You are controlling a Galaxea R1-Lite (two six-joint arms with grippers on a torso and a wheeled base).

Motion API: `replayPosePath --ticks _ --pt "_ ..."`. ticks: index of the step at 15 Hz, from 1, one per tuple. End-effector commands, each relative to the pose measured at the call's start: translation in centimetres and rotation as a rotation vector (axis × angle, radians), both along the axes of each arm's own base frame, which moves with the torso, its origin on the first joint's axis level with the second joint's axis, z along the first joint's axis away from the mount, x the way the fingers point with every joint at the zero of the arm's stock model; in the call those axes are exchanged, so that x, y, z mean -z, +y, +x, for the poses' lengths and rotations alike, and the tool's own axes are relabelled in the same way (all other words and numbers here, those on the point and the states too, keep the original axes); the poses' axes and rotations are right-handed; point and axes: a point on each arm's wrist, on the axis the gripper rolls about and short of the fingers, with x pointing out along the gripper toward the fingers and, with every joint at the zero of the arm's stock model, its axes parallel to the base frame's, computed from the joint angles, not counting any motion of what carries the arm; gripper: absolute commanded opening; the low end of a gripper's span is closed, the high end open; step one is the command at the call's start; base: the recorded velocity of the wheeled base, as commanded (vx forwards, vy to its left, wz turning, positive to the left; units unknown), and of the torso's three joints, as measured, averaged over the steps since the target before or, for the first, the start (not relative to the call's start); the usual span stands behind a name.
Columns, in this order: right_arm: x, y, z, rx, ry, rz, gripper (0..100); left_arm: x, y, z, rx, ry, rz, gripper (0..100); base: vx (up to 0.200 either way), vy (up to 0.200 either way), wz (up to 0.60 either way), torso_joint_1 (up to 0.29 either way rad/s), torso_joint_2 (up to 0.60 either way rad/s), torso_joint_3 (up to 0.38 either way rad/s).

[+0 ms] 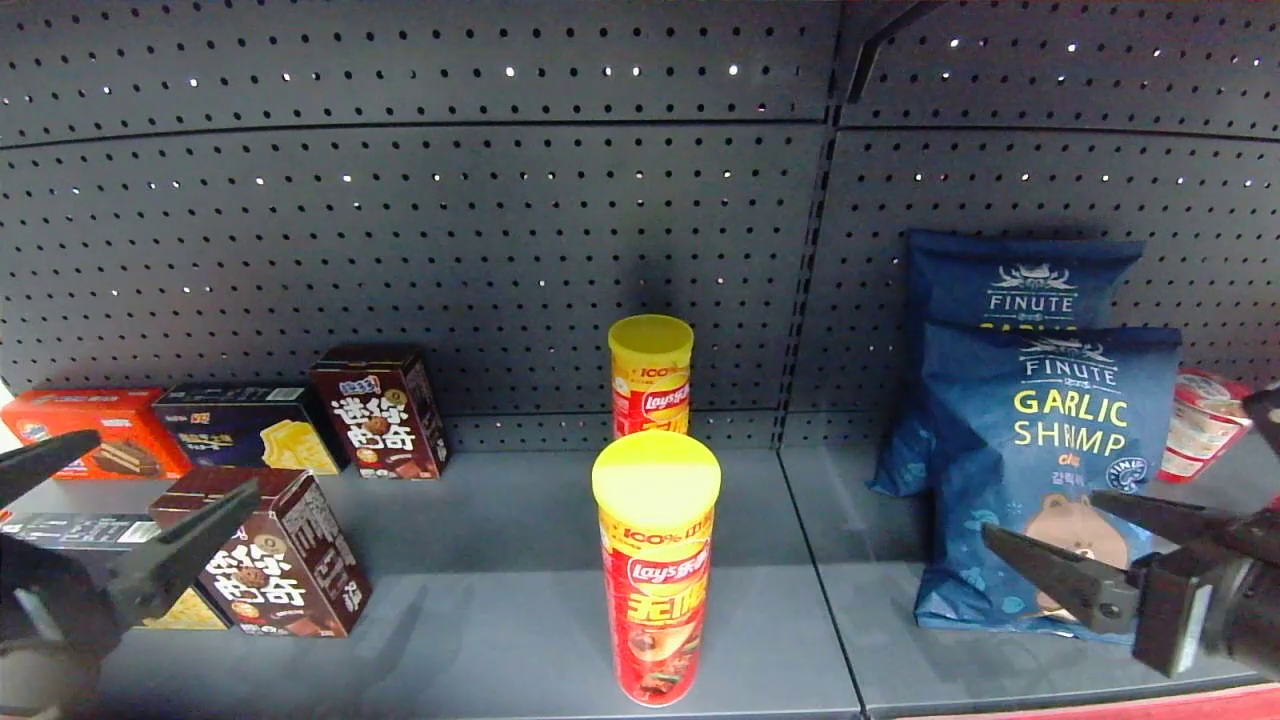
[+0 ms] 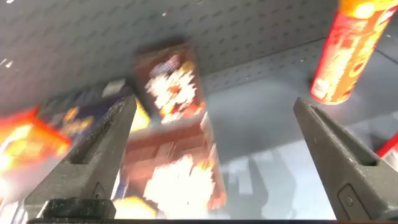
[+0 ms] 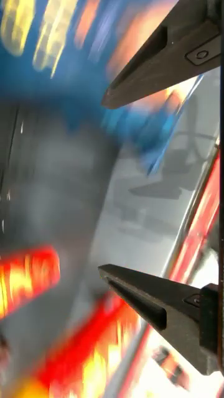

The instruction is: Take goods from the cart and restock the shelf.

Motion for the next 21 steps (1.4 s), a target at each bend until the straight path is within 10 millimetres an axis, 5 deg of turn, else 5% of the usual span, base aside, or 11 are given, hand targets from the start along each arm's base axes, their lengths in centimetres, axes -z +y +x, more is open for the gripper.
replayPosePath --ticks 1,3,5,8,13,16,20,21 --pt "0.5 -4.2 -2.7 0.16 -0.079 0.054 100 2.6 1.4 -5.0 -0.139 -0.089 -0.023 100 0.0 0.0 0.0 0.0 0.0 0.0" --pt "1.6 -6.2 -3.9 0.312 -0.103 0.062 100 4.9 1.8 -7.2 -0.236 -0.073 -0.015 100 0.0 0.0 0.0 0.0 0.0 0.0" --pt "5.1 -8.1 -6.6 0.482 -0.105 0.053 100 7.8 2.2 -10.2 -0.288 -0.028 -0.003 100 0.0 0.0 0.0 0.0 0.0 0.0" --pt "8.2 -8.9 -9.5 0.568 -0.141 0.064 100 10.1 2.1 -12.9 -0.389 -0.02 0.003 100 0.0 0.0 0.0 0.0 0.0 0.0" --pt "11.0 -9.2 -12.3 0.577 -0.193 0.053 100 12.5 2.0 -12.5 -0.396 -0.004 0.0 100 0.0 0.0 0.0 0.0 0.0 0.0" --pt "12.2 -8.8 -13.4 0.932 -0.19 -0.006 100 12.9 2.1 -12.7 -0.32 -0.129 -0.082 100 0.0 0.0 0.0 0.0 0.0 0.0" --pt "12.3 -8.5 -13.2 0.786 -0.2 0.002 100 12.9 2.0 -12.7 -0.298 -0.133 -0.146 100 0.0 0.0 0.0 0.0 0.0 0.0" --pt "12.2 -8.0 -12.8 0.532 -0.254 -0.043 100 13.0 1.9 -12.6 -0.222 -0.129 -0.179 100 0.0 0.0 0.0 0.0 0.0 0.0"
